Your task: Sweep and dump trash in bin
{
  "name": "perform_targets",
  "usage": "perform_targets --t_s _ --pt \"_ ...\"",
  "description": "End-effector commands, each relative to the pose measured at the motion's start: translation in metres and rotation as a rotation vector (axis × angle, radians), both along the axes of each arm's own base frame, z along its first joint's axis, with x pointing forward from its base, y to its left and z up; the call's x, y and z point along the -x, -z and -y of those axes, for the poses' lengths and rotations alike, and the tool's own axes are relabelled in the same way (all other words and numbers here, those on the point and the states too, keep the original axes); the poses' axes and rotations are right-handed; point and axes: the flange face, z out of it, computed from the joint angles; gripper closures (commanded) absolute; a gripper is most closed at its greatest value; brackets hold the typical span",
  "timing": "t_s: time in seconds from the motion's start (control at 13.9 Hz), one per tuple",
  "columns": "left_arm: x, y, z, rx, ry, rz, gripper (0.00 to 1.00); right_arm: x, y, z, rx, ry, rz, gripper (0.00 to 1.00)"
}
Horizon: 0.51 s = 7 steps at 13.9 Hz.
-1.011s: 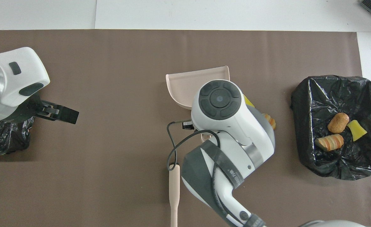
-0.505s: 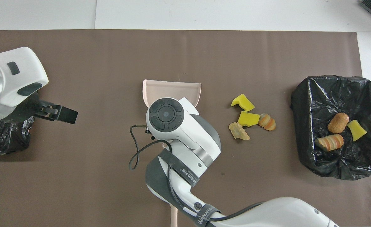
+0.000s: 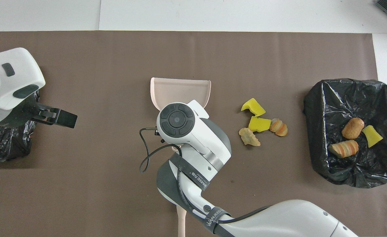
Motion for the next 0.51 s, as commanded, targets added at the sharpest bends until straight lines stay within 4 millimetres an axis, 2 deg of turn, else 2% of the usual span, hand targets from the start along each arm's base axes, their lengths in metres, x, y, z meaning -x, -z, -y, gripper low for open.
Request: perform_targets --t_s 0.0,0.07,0.14,0.22,0.29,0.43 --pt "0.004 -0.007 -0.006 -0.001 -0.006 0.003 0.00 -0.003 -0.002 0.005 0.010 -0.035 0.012 0.00" --pt "0.005 -0.010 -0.007 -0.001 -0.008 0.004 0.00 -0.003 -0.006 0.006 0.011 -0.036 0.015 0.00" --pt "0.008 -0.011 -0.010 -0.003 -0.011 -0.001 0.00 -0.006 -0.016 0.015 0.005 -0.015 0.010 0.00" --pt "0.008 -0.014 -0.015 -0.004 -0.020 0.002 0.00 -0.013 -0.031 0.034 0.019 0.016 -0.002 0.00" --pt "0.007 -0.014 -0.022 -0.002 -0.034 0.003 0.00 -0.011 -0.050 0.045 0.015 0.031 -0.028 0.00" --pt "0.006 -0.014 -0.021 0.001 -0.035 0.010 0.00 0.007 -0.091 0.053 0.027 0.015 -0.048 0.00"
